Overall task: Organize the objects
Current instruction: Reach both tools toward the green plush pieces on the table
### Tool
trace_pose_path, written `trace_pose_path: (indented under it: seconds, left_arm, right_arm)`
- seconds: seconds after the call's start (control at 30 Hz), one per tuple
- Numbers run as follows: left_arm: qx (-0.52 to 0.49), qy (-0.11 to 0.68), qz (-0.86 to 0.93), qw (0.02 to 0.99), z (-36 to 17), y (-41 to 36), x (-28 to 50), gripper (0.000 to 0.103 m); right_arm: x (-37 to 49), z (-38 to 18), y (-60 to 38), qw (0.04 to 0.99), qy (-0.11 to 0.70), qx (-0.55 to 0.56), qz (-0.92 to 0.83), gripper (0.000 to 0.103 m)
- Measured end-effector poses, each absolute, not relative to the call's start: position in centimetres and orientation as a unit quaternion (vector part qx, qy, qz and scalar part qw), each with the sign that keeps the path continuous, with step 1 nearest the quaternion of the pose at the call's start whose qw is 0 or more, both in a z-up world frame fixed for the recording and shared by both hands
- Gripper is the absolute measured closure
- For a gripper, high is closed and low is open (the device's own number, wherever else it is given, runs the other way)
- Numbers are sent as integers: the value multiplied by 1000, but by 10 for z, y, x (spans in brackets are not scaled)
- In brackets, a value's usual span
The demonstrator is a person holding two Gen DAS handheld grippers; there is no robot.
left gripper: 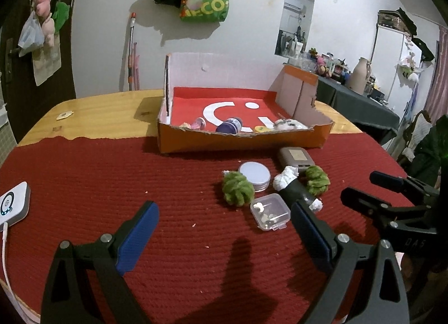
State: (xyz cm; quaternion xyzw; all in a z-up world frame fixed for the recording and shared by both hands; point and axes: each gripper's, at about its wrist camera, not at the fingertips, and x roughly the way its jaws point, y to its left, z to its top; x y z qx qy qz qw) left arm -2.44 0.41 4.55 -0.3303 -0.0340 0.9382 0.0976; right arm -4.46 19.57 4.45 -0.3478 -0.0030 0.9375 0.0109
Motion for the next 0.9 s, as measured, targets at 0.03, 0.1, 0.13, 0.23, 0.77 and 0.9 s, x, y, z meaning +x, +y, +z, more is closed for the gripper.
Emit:
trace_pose_path:
  seconds: [0.03,0.1,0.13,0.23,0.77,0.9]
  left_arm:
    - [-332,-34,938,97,45,4,-25,6]
    - [-334,-34,937,97,44,4,-27,6]
    - [-335,-34,937,97,43,4,-28,6]
    - [-343,-33,934,97,40,4,-32,6]
    - [-380,-26,919,103,31,4,-63,10]
    - [-390,-14,915,105,29,8,-73,13]
  right_arm:
    - [-45,44,196,11,-4,-349,937,8]
    - [-46,43,196,11,-6,-351,936,8]
    - [-47,42,196,11,-6,-353,936,8]
    - [-50,39,196,13,-8,-358,934,8]
    - [-80,28,202,6,-25,-393,919,8]
    - [-88,25,204,-5,-18,-405,914,9]
